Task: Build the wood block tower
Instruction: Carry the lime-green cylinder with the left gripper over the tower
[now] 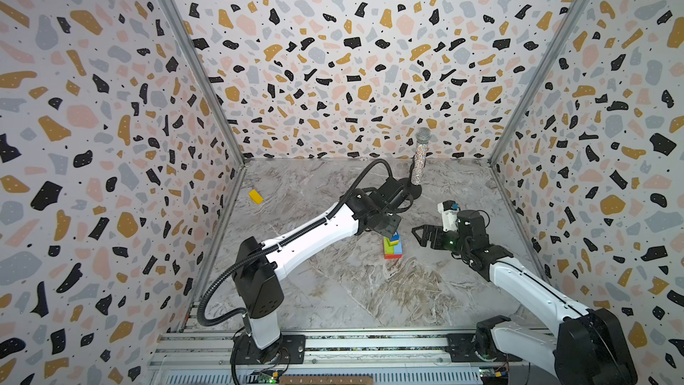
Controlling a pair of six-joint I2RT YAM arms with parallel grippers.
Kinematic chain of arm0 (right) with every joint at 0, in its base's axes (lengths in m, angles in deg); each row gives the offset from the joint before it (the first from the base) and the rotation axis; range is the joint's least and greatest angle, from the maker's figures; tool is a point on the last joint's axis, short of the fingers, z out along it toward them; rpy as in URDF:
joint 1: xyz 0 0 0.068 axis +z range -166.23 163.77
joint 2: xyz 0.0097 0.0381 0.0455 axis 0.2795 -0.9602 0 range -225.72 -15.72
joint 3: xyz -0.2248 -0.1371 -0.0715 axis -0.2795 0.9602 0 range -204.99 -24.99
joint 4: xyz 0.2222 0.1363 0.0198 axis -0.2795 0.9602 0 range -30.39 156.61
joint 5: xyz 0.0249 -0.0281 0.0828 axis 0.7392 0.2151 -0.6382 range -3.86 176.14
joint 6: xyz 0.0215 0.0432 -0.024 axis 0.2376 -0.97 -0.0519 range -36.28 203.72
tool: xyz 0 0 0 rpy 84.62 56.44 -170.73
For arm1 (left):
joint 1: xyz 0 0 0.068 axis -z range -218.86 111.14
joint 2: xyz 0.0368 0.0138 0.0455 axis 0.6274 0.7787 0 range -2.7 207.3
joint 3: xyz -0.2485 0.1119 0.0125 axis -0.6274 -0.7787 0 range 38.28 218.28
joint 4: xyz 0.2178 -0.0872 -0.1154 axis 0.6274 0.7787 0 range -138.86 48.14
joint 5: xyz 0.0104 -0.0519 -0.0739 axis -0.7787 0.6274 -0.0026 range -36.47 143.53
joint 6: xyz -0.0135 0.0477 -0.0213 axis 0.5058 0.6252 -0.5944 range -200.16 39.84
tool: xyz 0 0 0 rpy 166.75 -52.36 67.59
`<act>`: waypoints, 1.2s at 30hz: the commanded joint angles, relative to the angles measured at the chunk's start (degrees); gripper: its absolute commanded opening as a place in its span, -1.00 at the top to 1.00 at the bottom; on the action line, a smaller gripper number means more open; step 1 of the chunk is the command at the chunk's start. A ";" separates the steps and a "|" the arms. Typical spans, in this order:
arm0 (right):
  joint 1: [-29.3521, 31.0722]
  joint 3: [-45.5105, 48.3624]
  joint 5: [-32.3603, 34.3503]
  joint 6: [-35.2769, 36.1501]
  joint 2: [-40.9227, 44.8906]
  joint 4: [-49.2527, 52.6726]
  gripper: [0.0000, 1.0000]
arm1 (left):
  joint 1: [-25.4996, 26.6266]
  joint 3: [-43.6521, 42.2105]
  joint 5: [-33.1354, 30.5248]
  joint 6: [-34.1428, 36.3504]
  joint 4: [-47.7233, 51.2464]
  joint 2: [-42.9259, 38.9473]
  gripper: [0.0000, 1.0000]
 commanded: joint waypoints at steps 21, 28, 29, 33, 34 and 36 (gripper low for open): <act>-0.12 0.12 0.42 1.30 -0.16 1.02 -0.98 | 2.46 4.43 0.84 0.77 -0.36 5.69 0.50; -0.16 -0.06 -0.22 1.34 -0.45 0.85 -0.98 | 2.47 3.77 0.86 0.79 -1.22 6.36 0.51; -0.12 -0.06 -0.35 1.34 -0.45 0.80 -0.98 | 2.45 3.67 0.69 0.71 -1.36 6.37 0.51; -0.12 0.05 -0.59 1.32 -0.35 0.58 -0.98 | 2.45 3.28 0.25 0.52 -2.00 6.57 0.51; -0.18 0.10 -0.56 1.34 -0.30 0.50 -0.98 | 2.45 3.37 0.28 0.61 -2.11 6.70 0.51; -0.12 0.10 -0.67 1.33 -0.46 0.46 -0.98 | 2.47 3.37 -0.11 0.62 -2.23 6.88 0.51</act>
